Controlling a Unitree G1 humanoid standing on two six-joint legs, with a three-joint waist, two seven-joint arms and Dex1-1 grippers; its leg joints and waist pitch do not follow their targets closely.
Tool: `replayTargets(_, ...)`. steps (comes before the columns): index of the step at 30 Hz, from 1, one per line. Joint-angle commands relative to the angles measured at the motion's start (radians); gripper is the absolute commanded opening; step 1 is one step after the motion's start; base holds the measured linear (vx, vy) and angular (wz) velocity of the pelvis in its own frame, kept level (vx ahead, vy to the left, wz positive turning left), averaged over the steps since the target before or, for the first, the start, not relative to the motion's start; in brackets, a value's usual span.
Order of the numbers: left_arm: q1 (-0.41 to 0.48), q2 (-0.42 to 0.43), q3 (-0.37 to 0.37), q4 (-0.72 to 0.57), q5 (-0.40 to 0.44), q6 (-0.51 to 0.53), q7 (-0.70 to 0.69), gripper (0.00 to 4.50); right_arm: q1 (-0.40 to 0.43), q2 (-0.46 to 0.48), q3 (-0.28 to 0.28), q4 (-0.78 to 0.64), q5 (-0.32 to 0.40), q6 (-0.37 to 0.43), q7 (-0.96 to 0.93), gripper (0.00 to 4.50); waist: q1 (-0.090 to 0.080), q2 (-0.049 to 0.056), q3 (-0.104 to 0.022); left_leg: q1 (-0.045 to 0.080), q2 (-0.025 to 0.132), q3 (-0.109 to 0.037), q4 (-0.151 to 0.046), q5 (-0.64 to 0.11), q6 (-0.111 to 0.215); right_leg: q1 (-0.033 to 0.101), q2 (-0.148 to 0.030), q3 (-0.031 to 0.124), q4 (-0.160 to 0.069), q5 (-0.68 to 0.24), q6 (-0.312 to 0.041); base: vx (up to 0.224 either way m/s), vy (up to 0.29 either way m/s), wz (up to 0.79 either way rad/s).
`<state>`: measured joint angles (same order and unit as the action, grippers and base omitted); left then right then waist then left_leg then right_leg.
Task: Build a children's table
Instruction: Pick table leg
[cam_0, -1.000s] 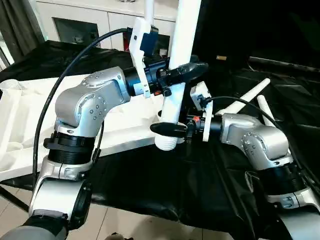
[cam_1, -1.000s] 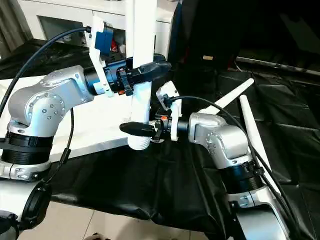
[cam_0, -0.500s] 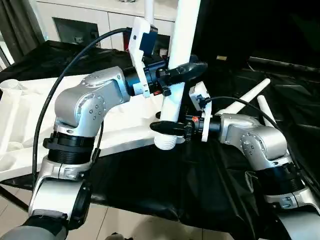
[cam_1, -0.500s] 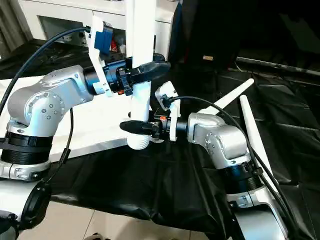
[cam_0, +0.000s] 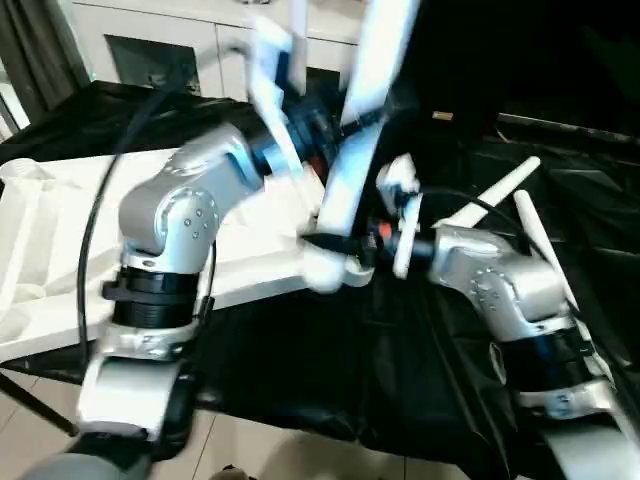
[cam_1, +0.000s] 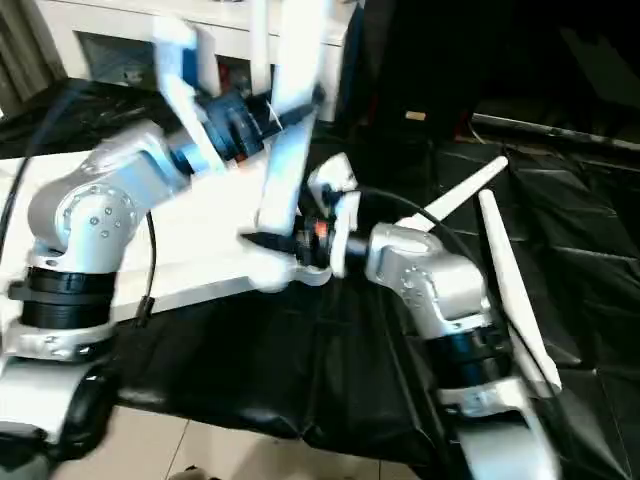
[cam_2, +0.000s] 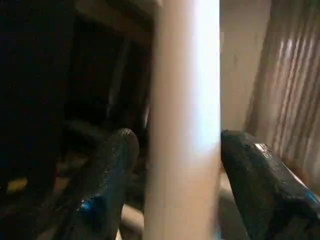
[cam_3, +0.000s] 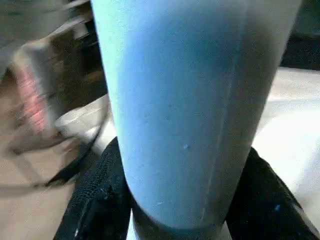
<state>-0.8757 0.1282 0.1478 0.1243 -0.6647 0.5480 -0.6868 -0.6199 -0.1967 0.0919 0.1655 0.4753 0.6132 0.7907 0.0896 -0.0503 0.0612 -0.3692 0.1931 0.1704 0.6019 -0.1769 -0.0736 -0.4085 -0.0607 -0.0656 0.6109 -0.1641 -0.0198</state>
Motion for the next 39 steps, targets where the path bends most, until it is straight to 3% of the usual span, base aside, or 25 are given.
replayTargets(1, -0.032, -0.016, 0.081, 0.025, -0.063, -0.047, 0.035, 3.05, 0.000, 0.015, -0.050, 0.016, -0.011, -0.039, -0.072, 1.93, 0.001, -0.001, -0.075, 0.006, 0.025, -0.003, -0.064, -0.151, -0.027, 0.059, -0.075, 0.045, -0.070, -0.245, -0.169, 0.000, 0.000, 0.00)
replayTargets(2, -0.039, -0.035, 0.126, 0.038, -0.099, -0.064, 0.053, 3.05, 0.003, 0.034, -0.068, 0.024, -0.014, -0.056, -0.112, 1.93, 0.000, -0.008, -0.075, 0.006, 0.026, -0.004, -0.065, -0.155, -0.025, 0.061, -0.074, 0.044, -0.069, -0.249, -0.166, 0.000, 0.000, 0.00)
replayTargets(4, -0.039, -0.050, 0.195, 0.046, -0.159, -0.080, 0.081, 3.05, 0.013, 0.080, -0.109, 0.033, -0.018, -0.101, -0.203, 1.93, -0.001, -0.006, -0.074, 0.008, 0.026, -0.003, -0.066, -0.159, -0.024, 0.057, -0.075, 0.045, -0.070, -0.259, -0.160, 0.000, 0.000, 0.00)
replayTargets(6, -0.032, -0.047, 0.204, 0.043, -0.169, -0.077, 0.080, 3.05, 0.017, 0.096, -0.125, 0.037, -0.025, -0.122, -0.245, 1.93, -0.001, -0.003, -0.075, 0.011, 0.029, -0.004, -0.068, -0.150, -0.024, 0.055, -0.072, 0.045, -0.066, -0.239, -0.157, 0.000, 0.000, 0.00)
replayTargets(8, 0.025, 0.029, 0.098, 0.043, -0.039, -0.071, 0.006, 3.05, 0.014, 0.116, -0.168, 0.091, -0.087, -0.199, -0.389, 1.93, -0.004, 0.004, -0.073, 0.013, 0.030, -0.004, -0.072, -0.145, -0.029, 0.049, -0.071, 0.046, -0.066, -0.240, -0.143, 0.000, 0.000, 0.00)
replayTargets(9, 0.061, 0.089, -0.015, 0.064, 0.094, -0.100, -0.039, 3.05, 0.017, 0.099, -0.163, 0.117, -0.137, -0.246, -0.424, 1.93, -0.006, 0.006, -0.072, 0.018, 0.030, -0.004, -0.074, -0.151, -0.042, 0.046, -0.069, 0.046, -0.069, -0.260, -0.123, 0.000, 0.000, 0.00)
replayTargets(11, 0.082, 0.131, -0.113, 0.095, 0.206, -0.146, -0.058, 3.05, 0.023, 0.079, -0.155, 0.130, -0.167, -0.272, -0.429, 1.93, -0.003, 0.018, -0.070, 0.022, 0.030, -0.006, -0.078, -0.185, -0.058, 0.044, -0.065, 0.048, -0.077, -0.271, -0.092, 0.000, 0.000, 0.00)
replayTargets(12, 0.100, 0.158, -0.185, 0.128, 0.289, -0.202, -0.079, 3.05, 0.028, 0.064, -0.151, 0.139, -0.186, -0.292, -0.432, 1.93, -0.003, 0.016, -0.071, 0.023, 0.029, -0.003, -0.077, -0.188, -0.062, 0.046, -0.066, 0.050, -0.072, -0.260, -0.090, 0.000, 0.000, 0.00)
replayTargets(13, 0.102, 0.163, -0.204, 0.140, 0.307, -0.212, -0.084, 3.05, 0.030, 0.061, -0.152, 0.139, -0.189, -0.295, -0.432, 1.93, -0.002, 0.015, -0.072, 0.021, 0.030, -0.004, -0.078, -0.189, -0.061, 0.048, -0.066, 0.052, -0.070, -0.246, -0.085, 0.000, 0.000, 0.00)
replayTargets(14, 0.111, 0.188, -0.286, 0.191, 0.387, -0.262, -0.105, 3.05, 0.036, 0.046, -0.159, 0.137, -0.201, -0.308, -0.436, 1.93, 0.000, 0.008, -0.073, 0.019, 0.030, -0.007, -0.080, -0.178, -0.057, 0.052, -0.070, 0.051, -0.072, -0.241, -0.083, 0.000, 0.000, 0.00)
replayTargets(15, 0.112, 0.195, -0.311, 0.208, 0.410, -0.278, -0.111, 3.05, 0.037, 0.041, -0.163, 0.134, -0.203, -0.310, -0.437, 1.93, 0.000, 0.003, -0.075, 0.015, 0.030, -0.007, -0.079, -0.156, -0.053, 0.056, -0.070, 0.053, -0.063, -0.219, -0.085, 0.000, 0.000, 0.00)
replayTargets(18, 0.111, 0.222, -0.407, 0.296, 0.527, -0.358, -0.107, 3.05, 0.064, 0.018, -0.166, 0.090, -0.215, -0.308, -0.450, 1.93, -0.010, 0.016, -0.076, 0.012, 0.028, -0.004, -0.074, -0.139, -0.046, 0.059, -0.069, 0.054, -0.062, -0.145, -0.123, 0.000, 0.000, 0.00)
replayTargets(20, 0.117, 0.218, -0.415, 0.326, 0.548, -0.357, -0.084, 3.05, 0.091, 0.008, -0.158, 0.052, -0.220, -0.303, -0.445, 1.93, -0.009, 0.013, -0.079, 0.011, 0.025, -0.003, -0.072, -0.133, -0.042, 0.065, -0.069, 0.054, -0.059, -0.127, -0.126, 0.000, 0.000, 0.00)
replayTargets(21, 0.121, 0.214, -0.413, 0.332, 0.548, -0.353, -0.082, 3.05, 0.103, 0.007, -0.155, 0.039, -0.219, -0.301, -0.444, 1.93, -0.009, 0.022, -0.078, 0.012, 0.025, -0.003, -0.071, -0.133, -0.038, 0.065, -0.070, 0.054, -0.059, -0.116, -0.135, 0.000, 0.000, 0.00)
replayTargets(23, 0.134, 0.205, -0.411, 0.339, 0.540, -0.341, -0.106, 3.05, 0.130, 0.006, -0.150, 0.011, -0.218, -0.285, -0.444, 1.93, -0.013, 0.015, -0.079, 0.010, 0.026, -0.004, -0.071, -0.140, -0.030, 0.067, -0.072, 0.053, -0.058, -0.122, -0.162, 0.000, 0.000, 0.00)
replayTargets(25, 0.144, 0.213, -0.427, 0.337, 0.532, -0.318, -0.155, 3.05, 0.140, 0.003, -0.139, -0.002, -0.219, -0.275, -0.433, 1.93, -0.014, 0.016, -0.077, 0.012, 0.027, -0.003, -0.072, -0.150, -0.023, 0.064, -0.071, 0.052, -0.061, -0.147, -0.176, 0.000, 0.000, 0.00)
replayTargets(29, 0.157, 0.241, -0.471, 0.341, 0.548, -0.300, -0.220, 3.05, 0.148, -0.009, -0.117, -0.021, -0.227, -0.266, -0.408, 1.93, -0.020, 0.019, -0.073, 0.016, 0.031, -0.004, -0.075, -0.191, -0.025, 0.058, -0.072, 0.052, -0.066, -0.211, -0.169, 0.000, 0.000, 0.00)
replayTargets(30, 0.150, 0.250, -0.483, 0.369, 0.572, -0.302, -0.229, 2.88, 0.150, -0.011, -0.111, -0.034, -0.222, -0.253, -0.407, 1.93, -0.021, 0.023, -0.073, 0.016, 0.031, -0.005, -0.075, -0.194, -0.026, 0.057, -0.072, 0.053, -0.065, -0.211, -0.170, 0.000, 0.000, 0.00)
replayTargets(31, 0.147, 0.252, -0.482, 0.382, 0.577, -0.288, -0.229, 2.88, 0.152, -0.013, -0.108, -0.043, -0.219, -0.246, -0.404, 1.93, -0.024, 0.020, -0.073, 0.016, 0.029, -0.004, -0.075, -0.194, -0.026, 0.057, -0.069, 0.053, -0.068, -0.211, -0.164, 0.000, 0.000, 0.00)
replayTargets(36, 0.148, 0.270, -0.480, 0.389, 0.583, -0.243, -0.266, 2.43, 0.167, -0.012, -0.103, -0.079, -0.213, -0.224, -0.405, 1.93, -0.025, 0.023, -0.074, 0.018, 0.032, -0.007, -0.075, -0.190, -0.029, 0.057, -0.073, 0.053, -0.066, -0.199, -0.176, 0.000, 0.000, 0.00)
replayTargets(38, 0.151, 0.279, -0.492, 0.410, 0.601, -0.265, -0.267, 2.26, 0.171, -0.013, -0.100, -0.089, -0.215, -0.217, -0.405, 1.93, -0.026, 0.030, -0.074, 0.017, 0.031, -0.007, -0.075, -0.187, -0.031, 0.058, -0.070, 0.053, -0.062, -0.169, -0.184, 0.000, 0.000, 0.00)
replayTargets(39, 0.149, 0.278, -0.494, 0.422, 0.608, -0.277, -0.261, 2.26, 0.172, -0.013, -0.100, -0.090, -0.215, -0.216, -0.405, 1.93, -0.027, 0.028, -0.074, 0.016, 0.030, -0.006, -0.075, -0.189, -0.030, 0.058, -0.070, 0.053, -0.064, -0.166, -0.185, 0.000, 0.000, 0.00)
